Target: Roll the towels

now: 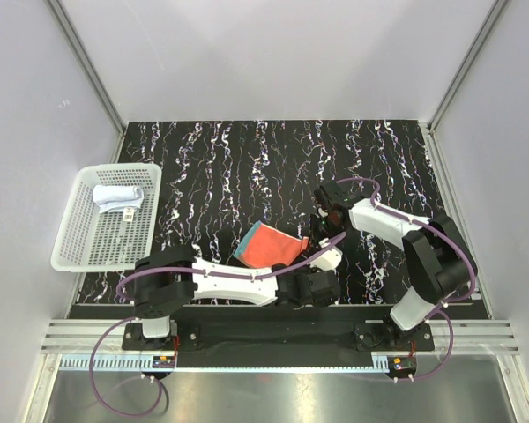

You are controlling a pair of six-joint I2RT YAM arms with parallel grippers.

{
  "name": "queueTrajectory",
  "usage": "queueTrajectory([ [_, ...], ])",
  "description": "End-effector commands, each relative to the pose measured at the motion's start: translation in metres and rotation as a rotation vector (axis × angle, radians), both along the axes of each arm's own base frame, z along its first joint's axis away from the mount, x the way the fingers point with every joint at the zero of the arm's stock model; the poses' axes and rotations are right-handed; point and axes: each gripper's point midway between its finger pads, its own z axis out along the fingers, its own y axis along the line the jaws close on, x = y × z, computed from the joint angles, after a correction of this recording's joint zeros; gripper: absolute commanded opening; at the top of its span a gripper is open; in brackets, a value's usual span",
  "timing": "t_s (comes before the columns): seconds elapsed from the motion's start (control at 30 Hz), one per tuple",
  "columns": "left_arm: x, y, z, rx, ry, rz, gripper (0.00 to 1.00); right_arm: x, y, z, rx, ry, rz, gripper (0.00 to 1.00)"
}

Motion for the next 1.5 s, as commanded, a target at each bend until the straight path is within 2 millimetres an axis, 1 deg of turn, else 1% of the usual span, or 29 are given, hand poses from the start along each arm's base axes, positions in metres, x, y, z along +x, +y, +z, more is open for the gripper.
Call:
queueTrajectory([
  [0.0, 0.003, 0.0, -0.006, -0.023, -0.03, 0.035, 0.51, 0.001, 0.01, 0.022, 0.058, -0.029, 0.028, 0.08],
  [0.17, 0.002, 0.002, -0.016, -0.015, -0.024, 0.046, 0.5, 0.0, 0.015, 0.03, 0.097, -0.019, 0.039, 0.08],
  [0.3, 0.002, 0.002, -0.021, -0.024, -0.022, 0.052, 0.48, 0.001, 0.02, 0.043, 0.135, -0.026, 0.041, 0.08],
  [0.33, 0.0, 0.005, -0.025, -0.017, -0.021, 0.05, 0.47, 0.001, 0.02, 0.044, 0.139, -0.026, 0.04, 0.08],
  [0.37, 0.001, 0.006, -0.024, -0.02, -0.02, 0.051, 0.45, 0.001, 0.019, 0.046, 0.14, -0.027, 0.04, 0.08],
  [0.47, 0.0, 0.007, -0.024, -0.034, -0.021, 0.05, 0.35, 0.001, 0.017, 0.049, 0.155, -0.023, 0.035, 0.08],
  [0.5, 0.001, 0.006, -0.023, -0.042, -0.021, 0.052, 0.26, 0.001, 0.017, 0.048, 0.158, -0.02, 0.036, 0.08],
  [0.53, 0.002, 0.007, -0.023, -0.042, -0.02, 0.052, 0.22, 0.0, 0.017, 0.048, 0.161, -0.014, 0.039, 0.08],
  [0.67, 0.0, 0.007, -0.02, -0.066, -0.004, 0.038, 0.11, -0.001, 0.015, 0.043, 0.159, -0.009, 0.031, 0.08],
  [0.7, -0.001, 0.004, -0.018, -0.087, 0.007, 0.027, 0.11, -0.002, 0.013, 0.04, 0.154, -0.004, 0.029, 0.08],
  [0.73, 0.0, 0.005, -0.018, -0.095, 0.016, 0.028, 0.09, -0.002, 0.012, 0.038, 0.147, -0.005, 0.026, 0.08],
  [0.77, 0.0, 0.004, -0.011, -0.121, 0.024, 0.028, 0.09, -0.002, 0.009, 0.037, 0.14, -0.007, 0.024, 0.09],
  [0.8, -0.003, 0.005, -0.013, -0.14, 0.054, 0.017, 0.08, -0.001, 0.007, 0.034, 0.132, -0.007, 0.02, 0.1],
  [0.83, -0.001, 0.007, -0.006, -0.174, 0.064, 0.023, 0.07, 0.002, 0.003, 0.032, 0.127, -0.009, 0.01, 0.11],
  [0.9, -0.003, 0.012, -0.007, -0.205, 0.098, 0.023, 0.06, 0.006, -0.003, 0.028, 0.111, -0.009, -0.002, 0.12],
  [0.93, 0.001, 0.016, 0.0, -0.232, 0.102, 0.036, 0.05, 0.008, -0.007, 0.026, 0.101, -0.012, -0.001, 0.13],
  [0.97, 0.002, 0.017, 0.001, -0.247, 0.107, 0.043, 0.05, 0.013, -0.012, 0.025, 0.096, -0.016, -0.017, 0.15],
  [1.0, 0.001, 0.02, 0.002, -0.255, 0.117, 0.046, 0.05, 0.016, -0.015, 0.022, 0.086, -0.015, -0.026, 0.16],
  [1.03, 0.004, 0.027, 0.004, -0.267, 0.12, 0.057, 0.05, 0.019, -0.018, 0.021, 0.081, -0.021, -0.024, 0.18],
  [1.07, 0.004, 0.03, 0.005, -0.274, 0.122, 0.061, 0.05, 0.024, -0.021, 0.022, 0.08, -0.029, -0.037, 0.23],
  [1.13, 0.006, 0.036, 0.007, -0.29, 0.131, 0.071, 0.05, 0.03, -0.027, 0.016, 0.054, -0.03, -0.042, 0.27],
  [1.17, 0.006, 0.037, 0.008, -0.294, 0.131, 0.071, 0.05, 0.034, -0.03, 0.016, 0.045, -0.035, -0.049, 0.33],
  [1.2, 0.006, 0.039, 0.008, -0.294, 0.135, 0.071, 0.05, 0.036, -0.033, 0.011, 0.027, -0.032, -0.055, 0.38],
  [1.27, 0.008, 0.041, 0.008, -0.295, 0.141, 0.075, 0.04, 0.043, -0.036, 0.009, 0.016, -0.036, -0.066, 0.41],
  [1.3, 0.007, 0.04, 0.008, -0.297, 0.145, 0.07, 0.04, 0.045, -0.037, 0.008, 0.012, -0.041, -0.067, 0.48],
  [1.37, 0.007, 0.039, 0.008, -0.313, 0.158, 0.072, 0.04, 0.05, -0.042, 0.008, -0.017, -0.049, -0.079, 0.57],
  [1.4, 0.005, 0.037, 0.008, -0.32, 0.175, 0.062, 0.04, 0.054, -0.049, 0.006, -0.061, -0.064, -0.089, 0.62],
  [1.43, 0.002, 0.033, 0.009, -0.341, 0.201, 0.046, 0.04, 0.058, -0.052, 0.012, -0.078, -0.084, -0.092, 0.69],
  [1.47, 0.004, 0.033, 0.01, -0.35, 0.198, 0.052, 0.04, 0.06, -0.057, 0.012, -0.103, -0.091, -0.1, 0.71],
])
